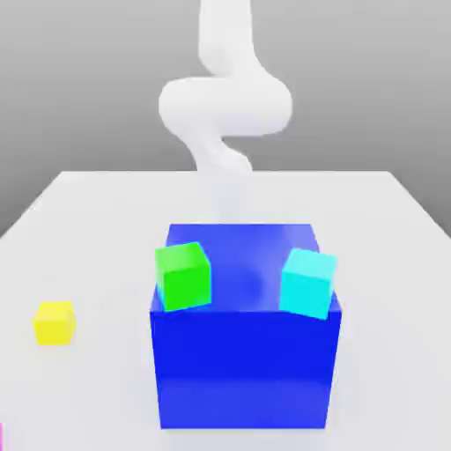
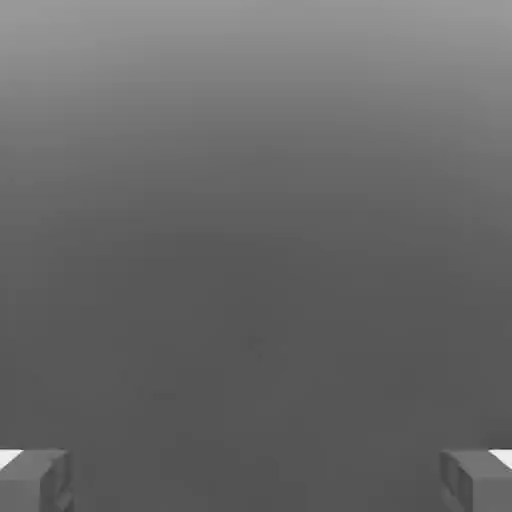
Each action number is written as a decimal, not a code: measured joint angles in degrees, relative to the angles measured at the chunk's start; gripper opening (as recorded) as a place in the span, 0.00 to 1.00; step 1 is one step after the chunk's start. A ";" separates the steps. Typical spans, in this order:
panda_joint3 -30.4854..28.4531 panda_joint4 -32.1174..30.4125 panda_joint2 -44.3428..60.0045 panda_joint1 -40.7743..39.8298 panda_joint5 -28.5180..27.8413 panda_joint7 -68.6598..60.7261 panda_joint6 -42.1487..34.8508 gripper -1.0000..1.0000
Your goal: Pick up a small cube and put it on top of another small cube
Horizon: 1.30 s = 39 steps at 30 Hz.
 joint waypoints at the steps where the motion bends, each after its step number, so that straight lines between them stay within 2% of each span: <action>1: -0.19 0.37 2.26 -0.82 -0.08 1.04 0.47 0.50; 17: -5.80 5.79 35.65 -11.02 0.36 15.16 7.41 0.50; 31: -10.02 10.62 65.15 -19.75 8.02 22.50 13.17 0.50; 35: -8.83 12.41 73.49 -21.75 10.39 22.02 17.93 0.50; 36: -8.38 12.85 75.33 -22.14 10.82 21.75 19.28 0.00; 39: -8.37 12.85 75.33 -22.14 10.86 21.72 19.31 0.00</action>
